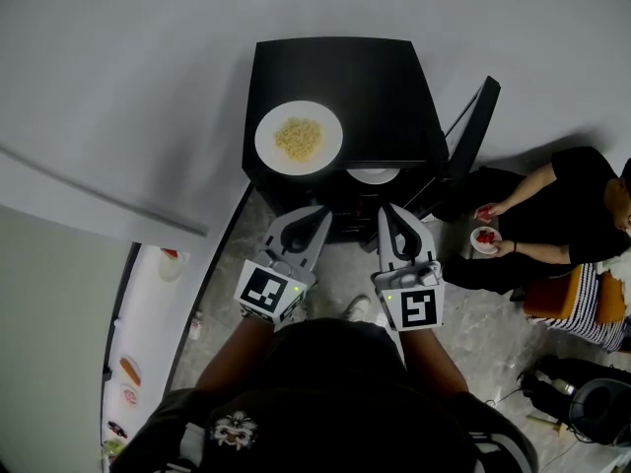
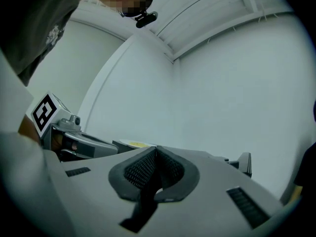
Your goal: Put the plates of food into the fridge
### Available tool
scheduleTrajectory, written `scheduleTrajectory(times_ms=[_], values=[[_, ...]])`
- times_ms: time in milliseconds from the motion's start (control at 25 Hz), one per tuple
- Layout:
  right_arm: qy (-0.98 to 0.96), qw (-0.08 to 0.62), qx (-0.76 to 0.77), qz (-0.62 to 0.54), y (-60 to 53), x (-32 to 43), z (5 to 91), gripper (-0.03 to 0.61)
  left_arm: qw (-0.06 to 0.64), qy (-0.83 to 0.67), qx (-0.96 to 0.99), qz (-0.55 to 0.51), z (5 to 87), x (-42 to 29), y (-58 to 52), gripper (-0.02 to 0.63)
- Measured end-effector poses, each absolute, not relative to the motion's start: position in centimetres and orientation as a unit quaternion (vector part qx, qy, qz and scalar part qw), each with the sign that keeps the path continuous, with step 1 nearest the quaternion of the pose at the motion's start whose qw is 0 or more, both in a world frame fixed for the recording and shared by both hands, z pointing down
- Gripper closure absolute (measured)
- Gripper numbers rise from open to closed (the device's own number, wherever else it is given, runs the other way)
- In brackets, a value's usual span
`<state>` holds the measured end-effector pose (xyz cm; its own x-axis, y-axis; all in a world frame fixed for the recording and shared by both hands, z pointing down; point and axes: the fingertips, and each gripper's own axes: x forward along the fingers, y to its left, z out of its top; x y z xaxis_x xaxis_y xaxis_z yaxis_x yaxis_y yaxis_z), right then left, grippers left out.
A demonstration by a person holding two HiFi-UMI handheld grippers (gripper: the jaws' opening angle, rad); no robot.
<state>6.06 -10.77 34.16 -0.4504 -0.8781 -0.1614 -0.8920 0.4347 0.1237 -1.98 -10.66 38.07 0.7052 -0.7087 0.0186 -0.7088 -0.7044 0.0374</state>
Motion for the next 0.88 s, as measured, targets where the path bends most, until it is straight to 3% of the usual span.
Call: scheduleTrajectory(times_ms=[880], values=[[0.852,0.04,-0.515,0.09,-10.2,5.4,34.3,0.554,0.011,-0.406,0.914,-0.006,36.6,-2.1,-10.3,0.592]])
